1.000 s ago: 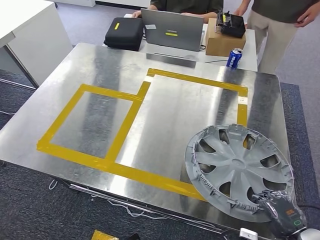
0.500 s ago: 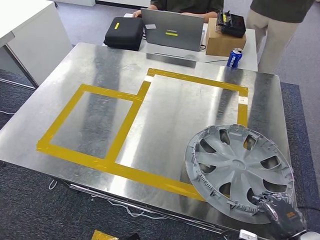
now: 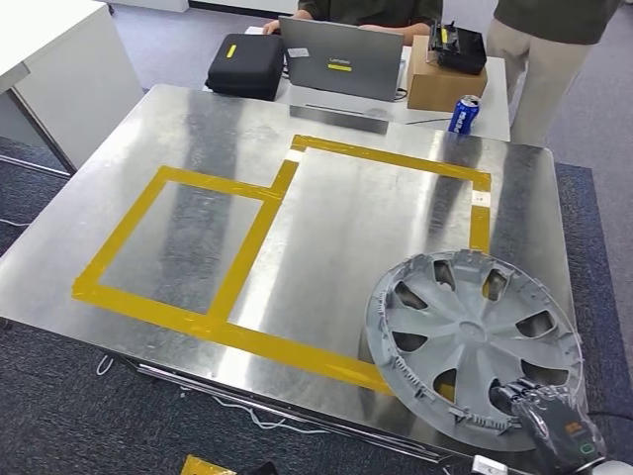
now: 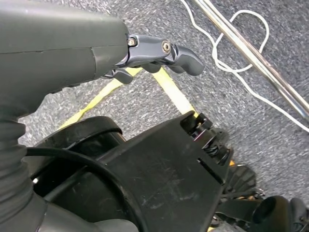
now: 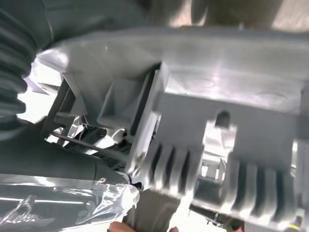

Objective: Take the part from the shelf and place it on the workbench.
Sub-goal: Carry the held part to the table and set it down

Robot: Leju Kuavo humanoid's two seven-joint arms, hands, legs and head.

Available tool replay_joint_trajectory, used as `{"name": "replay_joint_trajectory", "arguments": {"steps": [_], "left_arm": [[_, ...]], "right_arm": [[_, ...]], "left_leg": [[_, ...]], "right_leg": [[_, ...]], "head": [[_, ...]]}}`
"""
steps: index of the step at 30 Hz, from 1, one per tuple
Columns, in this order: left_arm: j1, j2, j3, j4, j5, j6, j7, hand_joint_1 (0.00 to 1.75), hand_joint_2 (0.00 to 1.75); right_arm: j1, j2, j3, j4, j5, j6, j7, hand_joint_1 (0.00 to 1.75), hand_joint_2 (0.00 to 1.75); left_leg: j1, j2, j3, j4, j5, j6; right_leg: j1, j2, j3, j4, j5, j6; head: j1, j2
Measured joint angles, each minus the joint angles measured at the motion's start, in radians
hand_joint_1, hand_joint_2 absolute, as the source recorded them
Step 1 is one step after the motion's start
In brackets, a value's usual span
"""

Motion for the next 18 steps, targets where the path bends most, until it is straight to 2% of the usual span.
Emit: {"name": "replay_joint_trajectory", "arguments": {"steps": [2,3,7,13,18], "left_arm": [[0.000,0.000,0.001,0.000,0.003,-0.001,0.006,0.00,0.00],[0.000,0.000,0.002,0.000,0.002,0.000,0.011,0.00,0.00],[0.000,0.000,0.004,0.000,0.004,0.015,0.030,0.00,0.00],[0.001,0.002,0.014,0.000,0.021,0.016,0.028,0.00,0.00],[0.001,0.002,0.021,0.000,0.027,0.013,0.029,0.00,0.00]], "right_arm": [[0.004,0.001,0.000,0.000,0.000,0.000,0.004,0.00,1.75],[0.005,0.002,0.000,0.000,-0.001,-0.001,0.005,0.00,1.75],[0.006,0.003,-0.003,-0.001,-0.002,-0.009,0.008,0.00,0.00],[0.014,0.013,-0.026,-0.020,-0.036,-0.021,-0.004,0.00,0.00],[0.012,0.032,-0.050,-0.046,-0.055,-0.026,-0.024,0.00,0.00]], "left_leg": [[0.000,0.000,0.000,0.000,0.000,0.000],[0.000,0.001,0.000,0.000,0.000,0.000],[0.000,0.002,0.000,0.000,0.000,0.000],[-0.004,0.002,0.000,0.001,-0.001,0.002],[-0.010,0.002,-0.001,0.006,-0.005,0.011]], "right_leg": [[0.000,0.000,0.003,0.000,0.000,0.000],[0.000,0.001,0.003,0.000,0.001,0.000],[0.000,0.002,0.003,0.000,0.001,0.000],[-0.004,0.002,0.003,-0.001,0.002,0.002],[-0.010,0.003,0.004,-0.001,0.001,0.011]], "head": [[0.000,0.000],[0.000,0.000],[0.000,0.000],[0.000,0.000],[0.000,0.000]]}}
